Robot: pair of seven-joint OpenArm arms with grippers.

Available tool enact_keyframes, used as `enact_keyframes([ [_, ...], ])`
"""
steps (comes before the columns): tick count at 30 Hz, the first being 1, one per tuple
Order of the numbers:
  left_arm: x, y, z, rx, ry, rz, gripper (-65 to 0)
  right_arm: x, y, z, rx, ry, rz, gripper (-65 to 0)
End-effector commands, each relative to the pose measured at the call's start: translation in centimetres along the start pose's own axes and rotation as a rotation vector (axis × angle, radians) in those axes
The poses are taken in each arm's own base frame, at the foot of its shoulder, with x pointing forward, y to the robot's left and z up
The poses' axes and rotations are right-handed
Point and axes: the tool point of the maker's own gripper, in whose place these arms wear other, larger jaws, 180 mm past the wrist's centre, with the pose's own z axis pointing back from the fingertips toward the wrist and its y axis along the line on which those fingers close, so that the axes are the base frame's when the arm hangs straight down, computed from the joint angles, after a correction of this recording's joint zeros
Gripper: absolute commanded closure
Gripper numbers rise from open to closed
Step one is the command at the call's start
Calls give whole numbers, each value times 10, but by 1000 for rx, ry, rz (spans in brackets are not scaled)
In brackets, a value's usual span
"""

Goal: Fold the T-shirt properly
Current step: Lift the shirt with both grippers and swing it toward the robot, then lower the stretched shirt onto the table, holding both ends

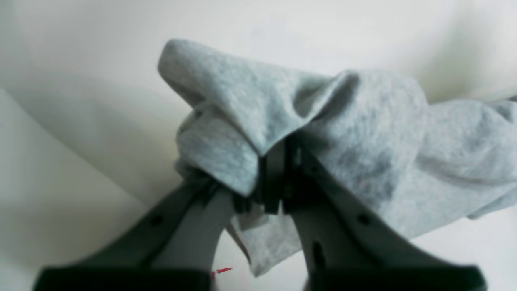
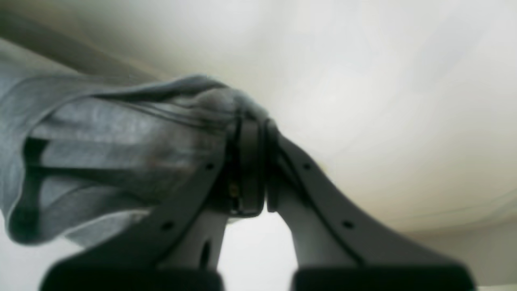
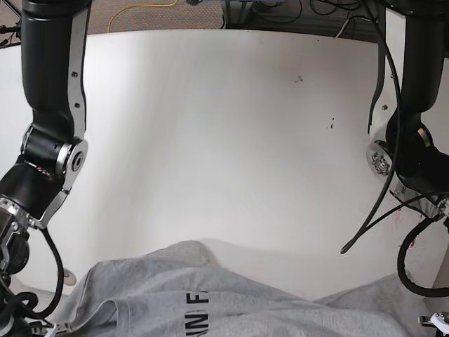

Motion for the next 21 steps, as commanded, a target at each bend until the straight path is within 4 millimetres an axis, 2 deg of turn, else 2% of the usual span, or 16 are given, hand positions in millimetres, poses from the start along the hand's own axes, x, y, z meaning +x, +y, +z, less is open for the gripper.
enact_keyframes([
  [1, 33, 9, 10, 22, -100, -19, -3, 40, -25, 21, -60, -110, 10, 0],
  [4, 36, 11, 12, 26, -107, -22, -3, 54, -29, 26, -71, -135, 21, 0],
  [6, 41, 9, 16, 34, -121, -34, -6, 71, -33, 31, -79, -156, 35, 0],
  [10, 39, 7, 16, 34, -117, -37, -5, 75, -32, 31, -75, -164, 31, 0],
  [21, 21, -9, 9, 2, -84, -45, -9, 53, -20, 18, -37, -119, -3, 0],
])
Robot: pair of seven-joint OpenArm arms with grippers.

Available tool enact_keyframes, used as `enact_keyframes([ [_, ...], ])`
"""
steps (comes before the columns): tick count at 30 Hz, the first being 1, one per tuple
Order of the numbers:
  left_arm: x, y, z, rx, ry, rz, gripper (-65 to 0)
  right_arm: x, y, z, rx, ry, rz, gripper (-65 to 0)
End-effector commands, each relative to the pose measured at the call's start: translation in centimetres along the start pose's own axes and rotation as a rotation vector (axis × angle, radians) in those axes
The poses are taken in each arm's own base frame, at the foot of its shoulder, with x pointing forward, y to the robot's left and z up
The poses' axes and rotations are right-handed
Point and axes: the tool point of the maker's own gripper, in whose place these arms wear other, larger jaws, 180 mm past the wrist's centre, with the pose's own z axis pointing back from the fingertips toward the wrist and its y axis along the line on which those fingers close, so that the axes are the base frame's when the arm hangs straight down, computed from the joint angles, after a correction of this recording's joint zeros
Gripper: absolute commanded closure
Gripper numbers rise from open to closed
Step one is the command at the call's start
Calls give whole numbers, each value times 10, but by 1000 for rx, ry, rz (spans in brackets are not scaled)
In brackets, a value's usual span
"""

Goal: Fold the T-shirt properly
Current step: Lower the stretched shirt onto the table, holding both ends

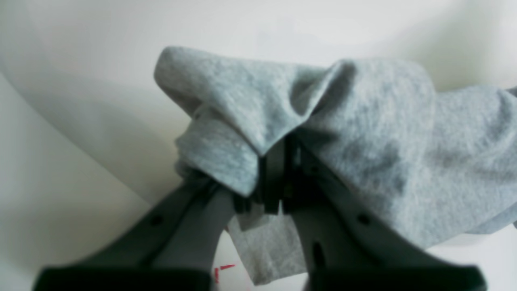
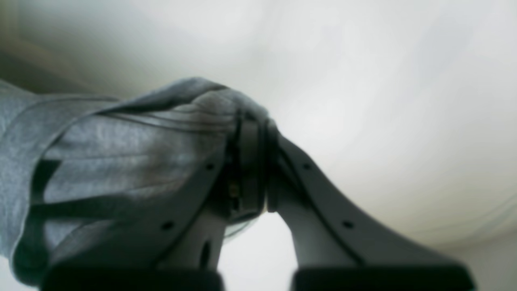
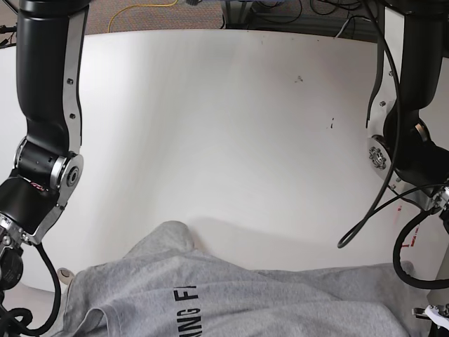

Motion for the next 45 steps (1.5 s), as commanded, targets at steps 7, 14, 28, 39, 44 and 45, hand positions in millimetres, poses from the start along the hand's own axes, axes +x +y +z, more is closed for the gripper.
enact_keyframes([
  [7, 27, 5, 10, 6, -97, -17, -10, -3, -11, 12, -47, -12, 12, 0],
  [14, 25, 4, 11, 5, -92, -19, -11, -19, -12, 19, -74, 20, 30, 0],
  [28, -1, -4, 3, -37, -47, 9, -12, -44, 2, 31, -103, 81, 60, -2],
  [39, -23, -16, -7, -93, -17, 50, -11, -53, 16, 11, -39, 100, 28, -2],
  [44, -38, -18, -20, -118, 25, 86, -9, -49, 19, -16, 33, 54, -26, -3],
  [45, -40, -18, -21, -120, 28, 91, -9, -50, 20, -20, 43, 54, -31, -3],
])
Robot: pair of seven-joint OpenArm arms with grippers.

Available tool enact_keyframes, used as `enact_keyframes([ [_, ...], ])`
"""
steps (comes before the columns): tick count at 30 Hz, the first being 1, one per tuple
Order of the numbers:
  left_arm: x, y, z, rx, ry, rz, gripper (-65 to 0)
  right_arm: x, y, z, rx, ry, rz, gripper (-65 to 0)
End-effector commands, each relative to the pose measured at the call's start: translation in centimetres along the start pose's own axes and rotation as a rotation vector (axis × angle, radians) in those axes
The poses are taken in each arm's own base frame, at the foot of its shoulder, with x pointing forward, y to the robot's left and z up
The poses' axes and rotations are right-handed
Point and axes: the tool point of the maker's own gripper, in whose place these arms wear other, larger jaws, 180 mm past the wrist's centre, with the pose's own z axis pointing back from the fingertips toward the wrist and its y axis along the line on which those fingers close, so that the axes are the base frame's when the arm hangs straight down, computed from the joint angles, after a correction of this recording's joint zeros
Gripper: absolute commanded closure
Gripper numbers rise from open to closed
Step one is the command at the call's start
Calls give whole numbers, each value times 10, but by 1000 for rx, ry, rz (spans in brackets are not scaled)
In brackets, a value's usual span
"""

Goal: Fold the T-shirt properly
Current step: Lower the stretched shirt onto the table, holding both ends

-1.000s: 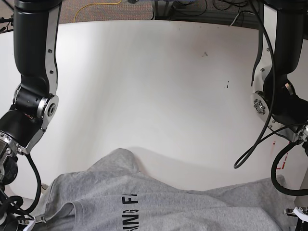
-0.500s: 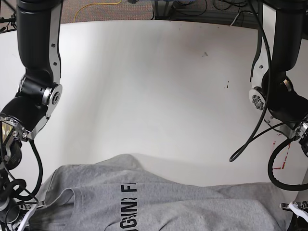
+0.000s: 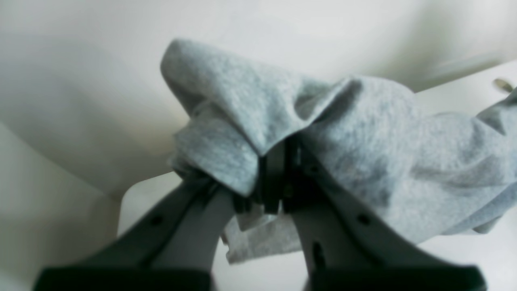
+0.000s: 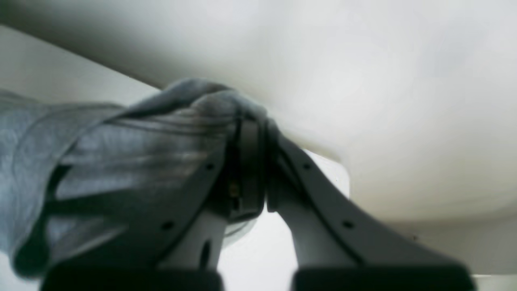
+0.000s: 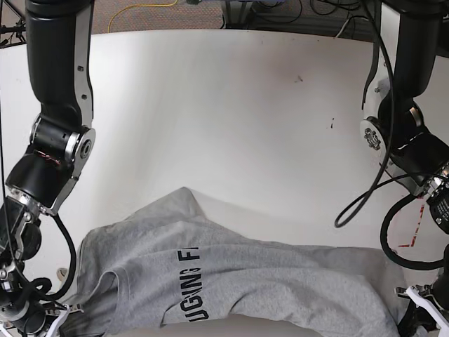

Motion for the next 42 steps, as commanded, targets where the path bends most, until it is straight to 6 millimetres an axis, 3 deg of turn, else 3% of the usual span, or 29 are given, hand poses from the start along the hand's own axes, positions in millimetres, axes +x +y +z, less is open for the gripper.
enact_keyframes([
  [1, 24, 4, 2, -1, -66, -7, -10, 24, -12, 2, -8, -68, -6, -3],
  [6, 20, 9, -9, -22, -45, 32, -12, 21, -12, -13, 33, -54, -27, -4],
  [12, 24, 12, -9, -22, -50, 36, -13, 21, -17, -14, 32, -48, -29, -4],
  [16, 27, 16, -5, -7, -54, 23, -13, 24, -24, -5, 9, -58, -33, -5],
  [18, 30, 19, 0, 8, -50, -7, -13, 23, -41, 14, -51, -58, -49, -6],
  [20, 28, 21, 1, 12, -45, -10, -13, 17, -45, 21, -71, -40, -55, -7],
  [28, 20, 16, -2, 0, -35, -2, -13, -2, -48, 30, -102, 28, -53, -7],
  [38, -26, 0, -12, -30, 57, 20, -18, -52, -19, 27, -100, 156, 11, -12],
  [40, -51, -8, -12, -41, 109, 17, -17, -87, 18, 24, -51, 200, 66, -10],
  [42, -56, -10, -11, -41, 119, 16, -17, -94, 27, 24, -37, 207, 76, -11],
])
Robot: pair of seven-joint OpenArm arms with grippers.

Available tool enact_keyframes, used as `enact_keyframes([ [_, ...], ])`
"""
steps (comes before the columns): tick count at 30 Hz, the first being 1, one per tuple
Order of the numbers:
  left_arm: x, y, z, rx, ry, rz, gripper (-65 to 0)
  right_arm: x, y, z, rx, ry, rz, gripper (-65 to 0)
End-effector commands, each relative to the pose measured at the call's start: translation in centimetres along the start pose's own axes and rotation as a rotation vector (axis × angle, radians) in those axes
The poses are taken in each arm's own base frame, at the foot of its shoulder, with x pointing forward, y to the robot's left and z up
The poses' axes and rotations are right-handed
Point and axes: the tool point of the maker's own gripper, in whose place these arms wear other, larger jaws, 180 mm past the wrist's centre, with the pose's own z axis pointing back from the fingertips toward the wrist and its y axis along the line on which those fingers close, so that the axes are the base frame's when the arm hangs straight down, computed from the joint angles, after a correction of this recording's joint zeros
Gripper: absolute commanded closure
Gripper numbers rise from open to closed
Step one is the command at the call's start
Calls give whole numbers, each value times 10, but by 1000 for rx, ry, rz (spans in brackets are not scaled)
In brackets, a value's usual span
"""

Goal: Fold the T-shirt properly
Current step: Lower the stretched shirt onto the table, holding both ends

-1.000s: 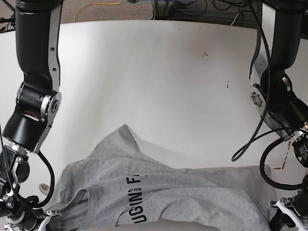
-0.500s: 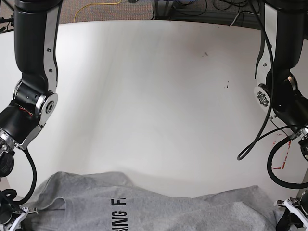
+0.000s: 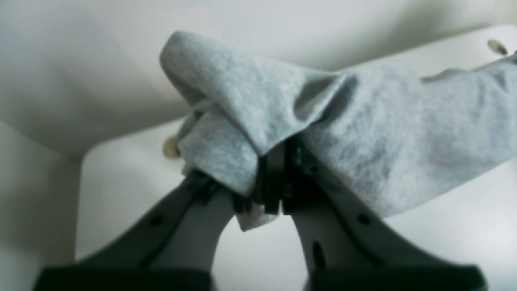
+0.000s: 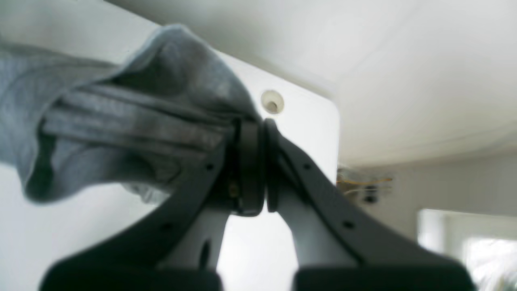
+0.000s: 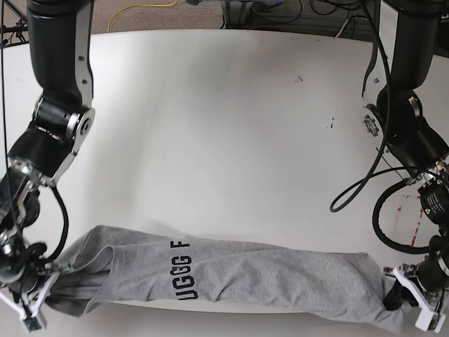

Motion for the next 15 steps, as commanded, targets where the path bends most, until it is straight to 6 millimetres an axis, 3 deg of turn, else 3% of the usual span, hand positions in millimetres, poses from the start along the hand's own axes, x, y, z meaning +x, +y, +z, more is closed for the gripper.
enact_keyframes([
  [1, 15, 2, 8, 14, -55, -22, -17, -7, 16, 2, 23, -7, 28, -11],
  [6, 10, 2, 12, 28, -50, -30, -16, -16, 31, 0, 55, -5, 40, -12],
  [10, 17, 6, 19, 49, -76, -42, -16, -13, 32, 1, 65, -24, 42, -12],
  [15, 11, 6, 21, 55, -64, -47, -16, -11, 38, 3, 85, -47, 41, -12],
])
